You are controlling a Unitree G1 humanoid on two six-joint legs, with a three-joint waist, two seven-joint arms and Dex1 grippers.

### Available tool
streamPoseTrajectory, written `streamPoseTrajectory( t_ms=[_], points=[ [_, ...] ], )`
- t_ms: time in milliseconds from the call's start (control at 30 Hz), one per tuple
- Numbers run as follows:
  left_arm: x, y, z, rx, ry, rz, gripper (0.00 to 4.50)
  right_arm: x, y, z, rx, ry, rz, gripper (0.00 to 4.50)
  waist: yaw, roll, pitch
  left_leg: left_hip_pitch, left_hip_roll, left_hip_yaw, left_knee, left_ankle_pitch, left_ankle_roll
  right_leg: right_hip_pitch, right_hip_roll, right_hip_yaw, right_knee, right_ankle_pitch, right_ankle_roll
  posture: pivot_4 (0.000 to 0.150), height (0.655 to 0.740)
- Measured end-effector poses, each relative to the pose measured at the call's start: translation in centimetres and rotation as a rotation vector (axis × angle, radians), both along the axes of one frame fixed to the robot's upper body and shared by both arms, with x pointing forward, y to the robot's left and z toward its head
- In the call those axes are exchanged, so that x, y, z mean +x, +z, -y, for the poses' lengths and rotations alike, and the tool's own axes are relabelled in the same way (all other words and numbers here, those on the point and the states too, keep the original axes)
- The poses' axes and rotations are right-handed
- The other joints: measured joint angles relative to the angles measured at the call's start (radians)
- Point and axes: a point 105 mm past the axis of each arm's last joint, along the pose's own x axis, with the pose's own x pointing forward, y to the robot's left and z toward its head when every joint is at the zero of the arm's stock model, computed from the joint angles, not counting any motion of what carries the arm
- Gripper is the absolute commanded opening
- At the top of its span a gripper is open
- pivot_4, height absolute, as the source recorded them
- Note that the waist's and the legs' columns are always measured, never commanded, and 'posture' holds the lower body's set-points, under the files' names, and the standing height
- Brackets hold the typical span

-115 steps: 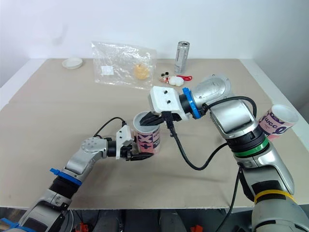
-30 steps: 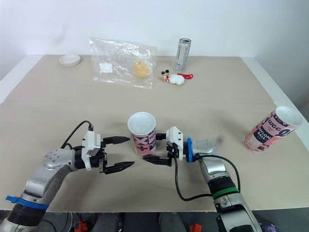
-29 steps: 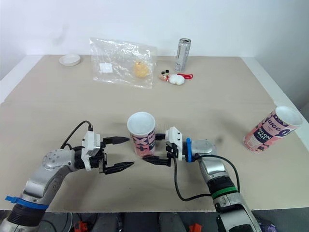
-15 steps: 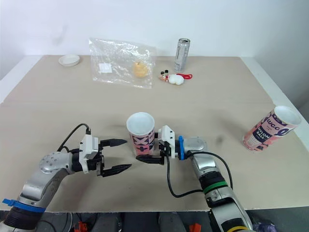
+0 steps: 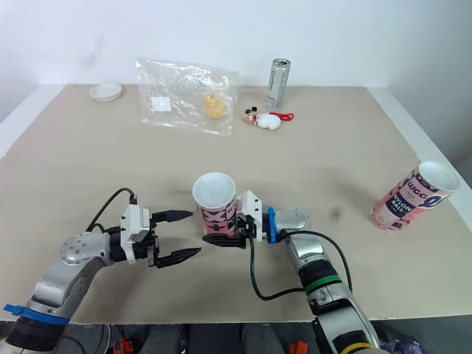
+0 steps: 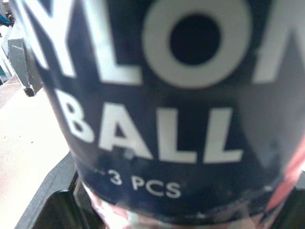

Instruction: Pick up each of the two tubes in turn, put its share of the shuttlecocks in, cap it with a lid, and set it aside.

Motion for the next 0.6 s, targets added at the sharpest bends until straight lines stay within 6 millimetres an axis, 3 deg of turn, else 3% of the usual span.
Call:
streamPoseTrajectory(
  t_ms=[200,300,433,467,600],
  points=[
    [0.3,0.2,0.3,0.007,-0.006,0.011,4.5,-0.7,0.0,0.6,0.005,-0.036,-0.012,3.7,0.001,0.0,0.0,0.0,0.0,0.0,0.0,0.0,0.0,0.0,0.0,0.0,0.0,0.0,0.001,0.15,0.74],
    [0.6,0.4,0.4,0.006,-0.001,0.016,4.5,-0.3,0.9,2.1,0.067,-0.179,-0.027,3.7,0.005,0.0,0.0,-0.001,0.0,-0.001,0.0,0.0,0.0,0.0,0.0,0.0,0.0,-0.001,0.001,0.15,0.74],
    [0.9,0.6,0.5,0.008,-0.005,0.016,4.5,1.1,3.1,6.5,0.156,-0.5,0.0,3.7,0.003,0.0,0.0,-0.001,0.0,0.0,0.0,0.0,0.0,0.0,0.0,0.0,0.0,-0.001,0.001,0.15,0.74],
    [0.9,0.6,0.5,0.008,-0.005,0.016,4.5,1.2,3.2,7.3,0.172,-0.558,-0.001,3.7,0.003,0.0,0.0,-0.001,0.0,-0.001,0.0,0.0,0.0,0.0,0.0,0.0,0.0,-0.001,0.001,0.15,0.74],
    [1.4,0.6,0.8,0.0,-0.005,0.014,4.5,1.0,2.4,13.9,0.234,-1.006,-0.024,3.7,0.005,0.0,0.0,-0.002,-0.001,-0.001,0.0,-0.001,-0.001,0.0,-0.001,0.0,0.0,-0.002,0.001,0.15,0.74]
  ],
)
